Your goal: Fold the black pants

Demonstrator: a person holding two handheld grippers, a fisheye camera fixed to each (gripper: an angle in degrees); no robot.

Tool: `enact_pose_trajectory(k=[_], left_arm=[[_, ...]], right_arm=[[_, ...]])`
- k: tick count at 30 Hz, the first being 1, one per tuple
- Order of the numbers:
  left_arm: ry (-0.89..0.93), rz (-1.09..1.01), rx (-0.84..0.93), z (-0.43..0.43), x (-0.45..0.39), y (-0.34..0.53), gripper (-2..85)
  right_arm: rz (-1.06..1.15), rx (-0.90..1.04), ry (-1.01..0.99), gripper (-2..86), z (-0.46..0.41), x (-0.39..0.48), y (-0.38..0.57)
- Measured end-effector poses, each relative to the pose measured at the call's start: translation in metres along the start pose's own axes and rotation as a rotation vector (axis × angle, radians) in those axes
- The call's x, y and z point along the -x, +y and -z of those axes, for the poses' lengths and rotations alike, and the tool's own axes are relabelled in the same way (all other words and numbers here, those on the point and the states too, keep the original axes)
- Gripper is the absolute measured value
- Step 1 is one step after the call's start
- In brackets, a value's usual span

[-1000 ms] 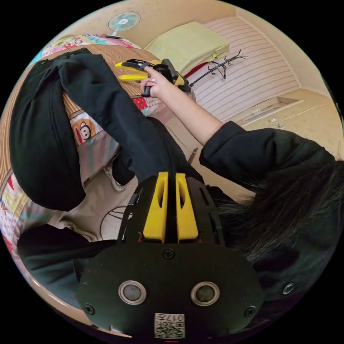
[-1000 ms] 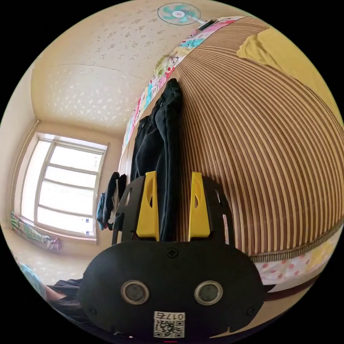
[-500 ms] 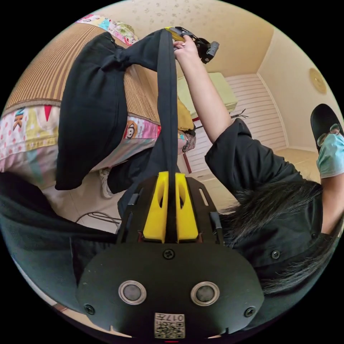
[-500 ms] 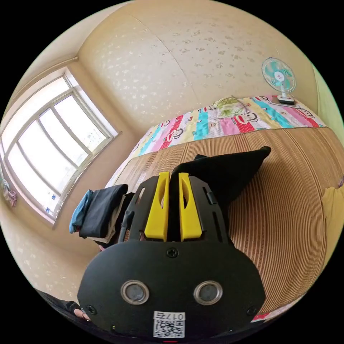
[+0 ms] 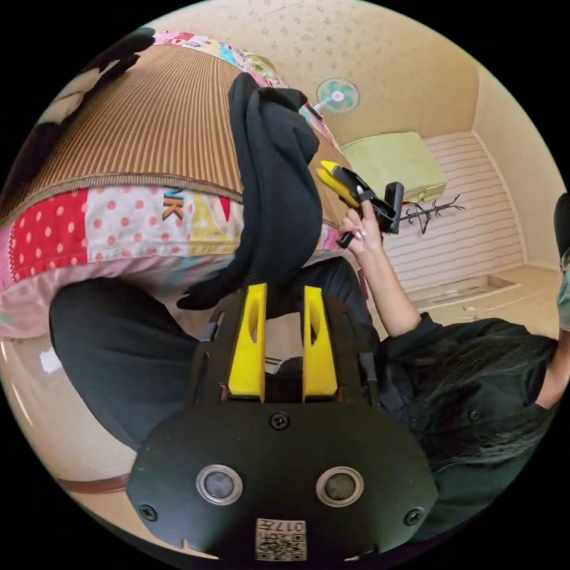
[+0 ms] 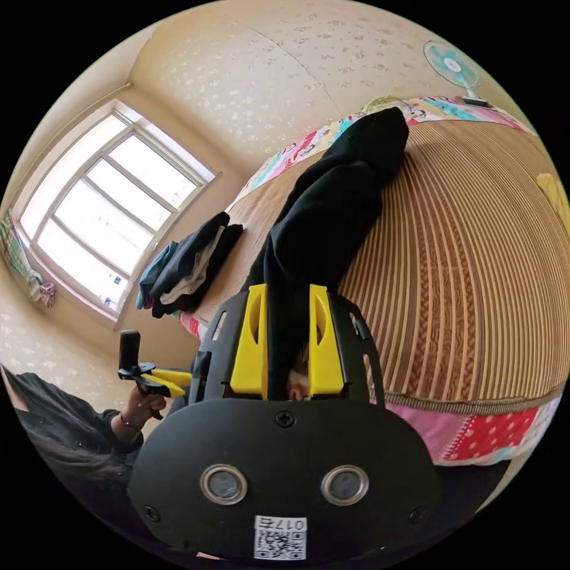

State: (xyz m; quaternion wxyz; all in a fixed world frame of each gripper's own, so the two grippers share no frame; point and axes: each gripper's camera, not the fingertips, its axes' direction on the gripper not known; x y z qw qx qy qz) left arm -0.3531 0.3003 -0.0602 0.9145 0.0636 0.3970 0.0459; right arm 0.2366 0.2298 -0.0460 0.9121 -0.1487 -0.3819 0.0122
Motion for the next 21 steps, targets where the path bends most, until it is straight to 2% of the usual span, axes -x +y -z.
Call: enact_pose_trajectory(k=[2, 5, 9, 13, 15, 17, 21], left_arm=[[-0.031, -0.039, 0.021, -0.018, -0.005, -0.030, 9.8], [-0.184, -0.025, 0.083, -0.055, -0.008, -0.065, 5.7], [-0.154, -0.012, 0.055, -0.062, -0.012, -0.058, 1.1], [-0.094, -0.086, 0.010, -0.033, -0.028, -0.022, -0.3], [-0.120, -0.026, 0.000, -0.024, -0.020, 0.006, -0.4], [-0.114, 0.081, -0.023, -0.022, -0.003, 0.023, -0.5], [0.037, 0.103, -0.167, 0.006, 0.002, 0.038, -0.1]], right_arm=[[0.003, 0.065, -0.038, 9.8, -0.010, 0.000, 0.038], [0.040, 0.081, -0.045, 8.2, -0.017, 0.009, 0.066], [0.001, 0.084, -0.013, 4.1, -0.012, 0.013, 0.079], [0.116, 0.012, -0.120, 3.3, 0.004, 0.033, 0.107], [0.159, 0.083, -0.134, 3.5, -0.015, 0.027, 0.119], [-0.027, 0.204, -0.089, 4.3, -0.044, -0.006, 0.123], [-0.098, 0.078, -0.179, 6.4, -0.028, -0.026, 0.121]])
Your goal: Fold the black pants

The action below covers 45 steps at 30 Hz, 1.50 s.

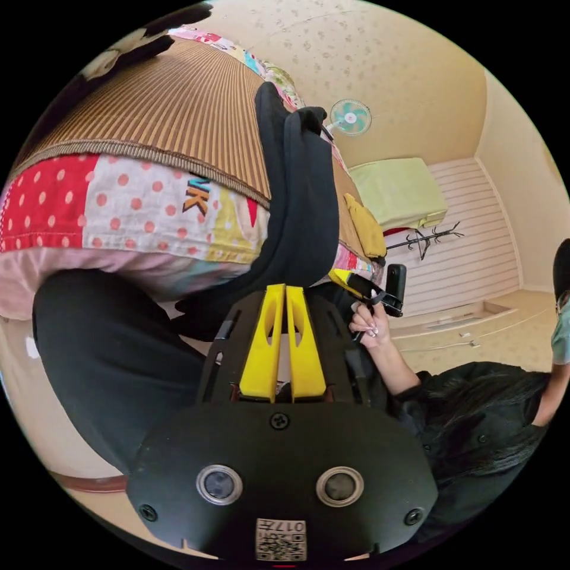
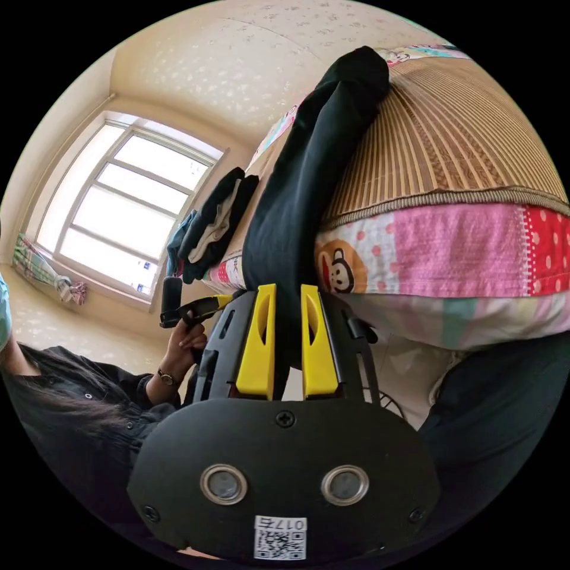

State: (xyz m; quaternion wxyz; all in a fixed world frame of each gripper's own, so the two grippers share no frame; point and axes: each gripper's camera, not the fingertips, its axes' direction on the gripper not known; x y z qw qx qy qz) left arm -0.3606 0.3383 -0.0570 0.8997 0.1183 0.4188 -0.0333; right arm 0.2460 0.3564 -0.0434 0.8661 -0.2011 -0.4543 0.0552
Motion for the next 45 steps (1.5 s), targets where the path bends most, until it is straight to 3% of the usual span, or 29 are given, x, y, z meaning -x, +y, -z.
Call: enact_pose_trajectory(k=[3, 6, 12, 18, 22, 27, 33, 35, 41, 45], left_arm=[[-0.040, -0.088, -0.056, 0.019, -0.023, -0.017, 3.2], [-0.097, -0.167, -0.002, 0.010, -0.045, -0.050, 8.5], [-0.233, -0.282, 0.094, -0.044, -0.068, -0.062, 7.8], [-0.259, -0.464, -0.148, -0.046, -0.063, 0.003, 5.6], [-0.142, -0.420, -0.148, -0.028, -0.055, -0.003, 7.7], [-0.106, -0.430, -0.285, 0.007, -0.047, 0.001, 11.0], [-0.220, -0.439, -0.068, -0.030, -0.056, -0.006, 13.4], [-0.245, -0.454, -0.091, -0.027, -0.061, 0.000, 13.2], [-0.132, -0.425, -0.092, -0.009, -0.045, 0.002, 3.7], [-0.020, -0.379, -0.091, 0.001, -0.025, 0.000, 3.1]], right_arm=[[0.013, -0.064, 0.033, 7.4, 0.012, -0.001, -0.015], [0.007, -0.121, 0.047, 8.2, 0.016, -0.001, -0.039], [0.092, -0.223, 0.087, 10.7, -0.008, 0.040, -0.125], [0.128, -0.145, 0.153, 14.2, -0.064, 0.065, -0.246], [0.135, -0.083, 0.310, 16.1, -0.113, 0.061, -0.334], [0.051, 0.005, 0.533, 18.0, -0.181, 0.041, -0.432], [-0.179, 0.043, 0.677, 15.4, -0.253, -0.010, -0.500], [-0.255, 0.013, 0.713, 9.3, -0.274, -0.016, -0.506], [0.087, -0.136, 0.761, 4.0, -0.320, 0.076, -0.508], [0.176, 0.011, 0.565, 5.3, -0.354, 0.081, -0.509]])
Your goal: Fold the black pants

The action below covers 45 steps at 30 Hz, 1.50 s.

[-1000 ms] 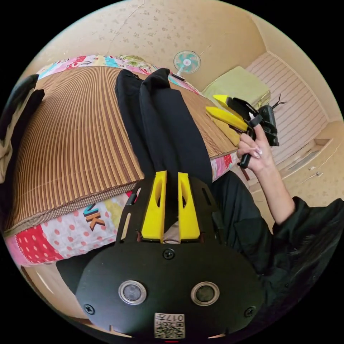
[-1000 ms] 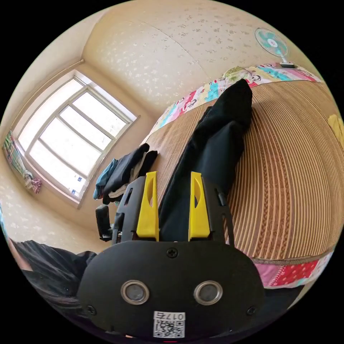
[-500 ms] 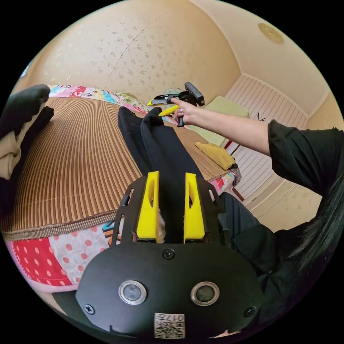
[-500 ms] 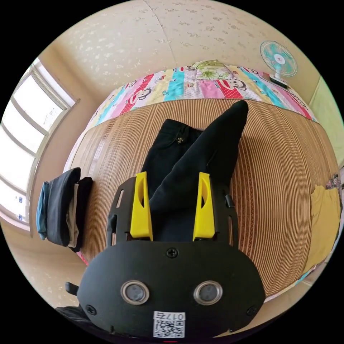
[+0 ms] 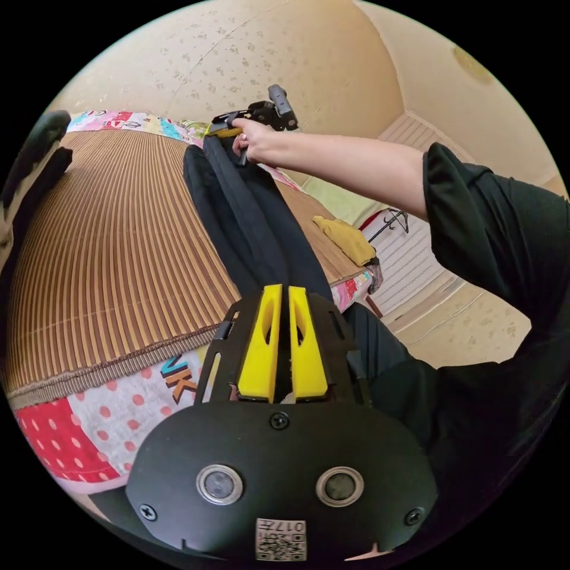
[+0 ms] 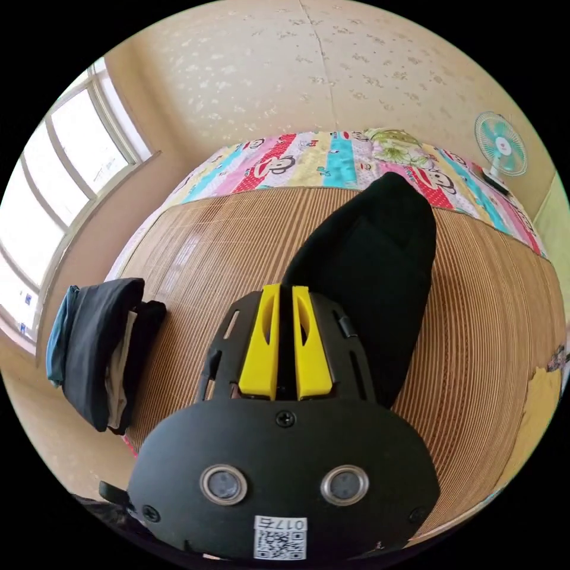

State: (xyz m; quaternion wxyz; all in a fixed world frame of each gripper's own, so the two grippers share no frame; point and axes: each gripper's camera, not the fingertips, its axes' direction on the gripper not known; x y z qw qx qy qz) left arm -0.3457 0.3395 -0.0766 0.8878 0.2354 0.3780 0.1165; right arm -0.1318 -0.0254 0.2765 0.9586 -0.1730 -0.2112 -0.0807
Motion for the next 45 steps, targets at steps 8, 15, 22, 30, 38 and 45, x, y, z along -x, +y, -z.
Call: enact_pose_trajectory(k=[8, 15, 22, 30, 38, 45], left_arm=[[-0.016, 0.076, -0.139, 0.021, 0.024, 0.012, 8.5], [-0.076, -0.061, 0.038, -0.039, -0.001, 0.000, 9.6], [-0.203, -0.105, -0.044, -0.057, -0.010, 0.021, 6.0], [-0.266, 0.077, 0.011, -0.067, -0.017, 0.023, 4.5], [-0.276, 0.195, 0.127, -0.071, -0.029, 0.013, 6.8], [-0.282, 0.234, 0.168, -0.023, -0.040, 0.004, 5.7]], right_arm=[[0.022, 0.009, -0.073, 8.4, 0.063, -0.002, 0.110], [0.040, 0.049, -0.126, 7.9, 0.238, -0.021, 0.312], [-0.188, -0.337, -0.227, 6.9, 0.485, -0.084, 0.522], [-0.156, -0.824, -0.188, 1.1, 0.595, -0.131, 0.625], [-0.046, -0.770, -0.366, 0.4, 0.561, -0.165, 0.573], [-0.018, -0.687, -0.363, 0.5, 0.533, -0.172, 0.519]])
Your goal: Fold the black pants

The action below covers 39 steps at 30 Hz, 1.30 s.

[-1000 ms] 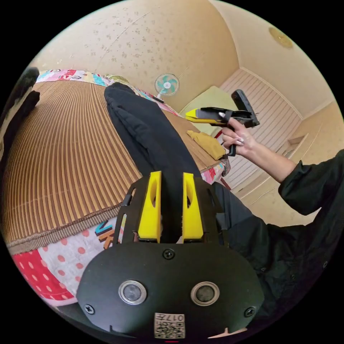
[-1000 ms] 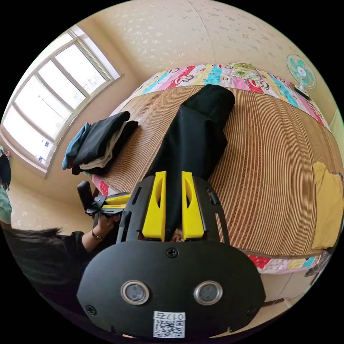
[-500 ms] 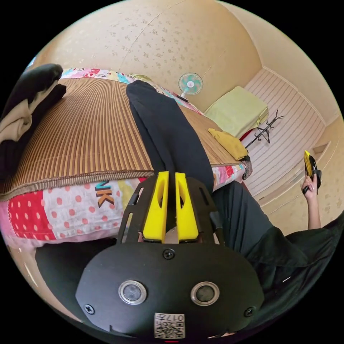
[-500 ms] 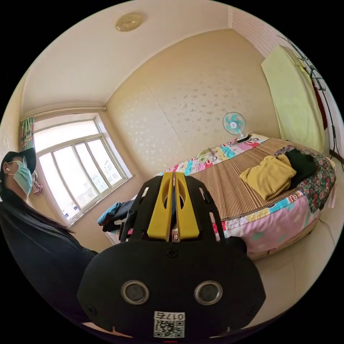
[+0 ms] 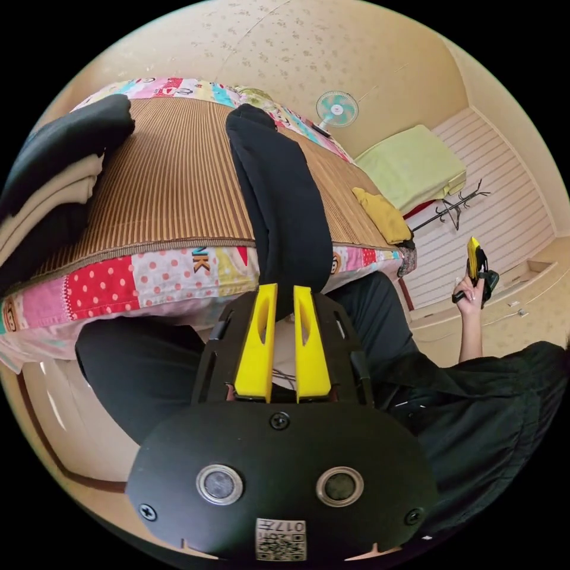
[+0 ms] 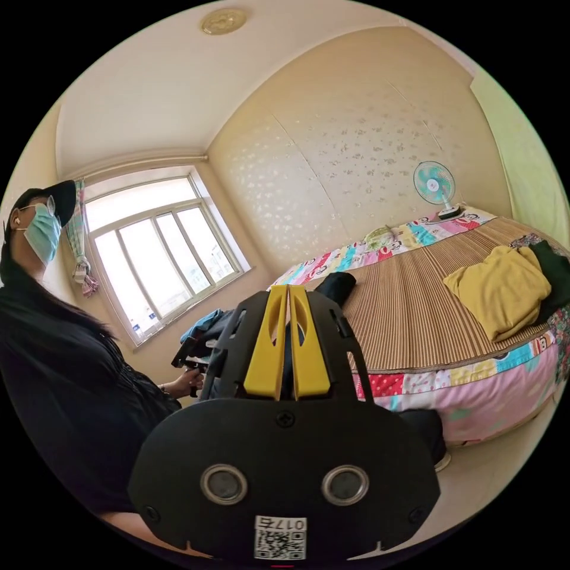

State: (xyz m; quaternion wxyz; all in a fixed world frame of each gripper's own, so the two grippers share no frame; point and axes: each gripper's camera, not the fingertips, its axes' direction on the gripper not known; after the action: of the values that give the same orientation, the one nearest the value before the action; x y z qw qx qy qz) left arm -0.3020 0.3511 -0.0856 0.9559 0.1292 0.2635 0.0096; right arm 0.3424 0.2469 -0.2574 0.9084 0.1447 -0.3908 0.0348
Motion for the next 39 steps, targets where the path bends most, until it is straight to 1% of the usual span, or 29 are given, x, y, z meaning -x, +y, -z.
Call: enact_pose_trajectory(k=[1, 3, 4, 5, 6, 7, 8, 10, 11, 13, 15, 18, 19, 21, 22, 24, 25, 27, 28, 30, 31, 32, 33, 36, 38, 39], left_arm=[[0.002, 0.025, -0.015, 0.004, 0.002, -0.002, 5.7], [0.089, 0.070, -0.069, 0.009, 0.007, -0.020, 5.8], [0.112, 0.069, -0.069, 0.006, 0.007, -0.026, 5.9], [0.143, 0.061, -0.056, -0.001, 0.007, -0.040, 6.3], [0.154, 0.044, -0.035, -0.010, 0.005, -0.055, 6.9], [0.152, 0.032, -0.021, -0.016, 0.005, -0.063, 7.2], [0.140, 0.014, 0.018, -0.030, 0.004, -0.079, 7.9], [0.113, 0.004, 0.076, -0.051, 0.004, -0.104, 9.9], [0.095, -0.006, 0.091, -0.063, 0.004, -0.119, 10.3], [0.059, -0.014, 0.089, -0.074, 0.003, -0.139, 10.5], [0.030, -0.011, 0.119, -0.086, 0.003, -0.160, 10.3], [0.046, -0.009, 0.146, -0.106, 0.006, -0.172, 10.3], [0.054, 0.001, 0.171, -0.115, 0.008, -0.173, 10.3], [0.133, 0.028, 0.292, -0.156, 0.011, -0.171, 10.3], [0.148, 0.035, 0.267, -0.158, 0.010, -0.168, 10.2], [0.119, 0.093, 0.146, -0.148, 0.010, -0.147, 6.0], [0.128, 0.096, 0.138, -0.148, 0.010, -0.141, 5.4], [0.222, 0.111, 0.147, -0.150, 0.014, -0.119, 4.1], [0.238, 0.119, 0.160, -0.151, 0.015, -0.114, 3.9], [0.243, 0.124, 0.188, -0.148, 0.016, -0.102, 4.2], [0.241, 0.118, 0.182, -0.145, 0.015, -0.101, 4.3], [0.241, 0.103, 0.161, -0.139, 0.013, -0.102, 4.7], [0.261, 0.077, 0.132, -0.133, 0.011, -0.107, 5.1], [0.270, 0.036, 0.091, -0.130, 0.011, -0.128, 7.6], [0.252, 0.030, 0.122, -0.142, 0.013, -0.138, 8.6], [0.259, 0.021, 0.147, -0.154, 0.012, -0.141, 9.3]], right_arm=[[-0.015, 0.039, 0.009, 0.5, -0.015, -0.006, -0.003], [-0.049, 0.125, 0.000, 0.8, -0.044, -0.016, -0.009], [-0.107, 0.218, -0.016, 1.0, -0.068, -0.026, -0.014], [-0.212, 0.336, -0.019, 1.4, -0.098, -0.041, -0.015], [-0.264, 0.392, -0.021, 1.7, -0.115, -0.048, -0.014], [-0.308, 0.484, -0.065, 2.6, -0.146, -0.055, -0.010], [-0.306, 0.524, -0.111, 3.7, -0.171, -0.054, -0.006], [-0.314, 0.548, -0.124, 5.8, -0.202, -0.051, -0.002], [-0.323, 0.594, -0.136, 7.5, -0.225, -0.053, -0.003], [-0.331, 0.682, -0.149, 9.7, -0.259, -0.059, -0.012], [-0.341, 0.706, -0.147, 11.3, -0.282, -0.065, -0.031], [-0.298, 0.698, -0.121, 12.4, -0.318, -0.073, -0.061], [-0.298, 0.742, -0.086, 12.7, -0.339, -0.081, -0.064], [-0.318, 0.805, -0.086, 12.6, -0.365, -0.091, -0.061], [-0.318, 0.823, -0.103, 12.0, -0.375, -0.093, -0.053], [-0.321, 0.800, -0.113, 10.9, -0.374, -0.092, -0.040], [-0.323, 0.749, -0.105, 9.6, -0.361, -0.091, -0.035], [-0.329, 0.737, -0.110, 7.6, -0.340, -0.091, -0.029], [-0.346, 0.720, -0.134, 7.0, -0.323, -0.095, -0.025], [-0.411, 0.631, -0.167, 7.7, -0.291, -0.105, -0.022], [-0.466, 0.575, -0.188, 8.7, -0.274, -0.115, -0.021], [-0.506, 0.558, -0.208, 10.3, -0.266, -0.124, -0.020], [-0.516, 0.567, -0.218, 11.0, -0.265, -0.128, -0.021], [-0.492, 0.673, -0.216, 12.8, -0.280, -0.137, -0.022], [-0.415, 0.744, -0.243, 13.7, -0.298, -0.127, -0.023], [-0.393, 0.751, -0.238, 13.8, -0.301, -0.124, -0.023]])
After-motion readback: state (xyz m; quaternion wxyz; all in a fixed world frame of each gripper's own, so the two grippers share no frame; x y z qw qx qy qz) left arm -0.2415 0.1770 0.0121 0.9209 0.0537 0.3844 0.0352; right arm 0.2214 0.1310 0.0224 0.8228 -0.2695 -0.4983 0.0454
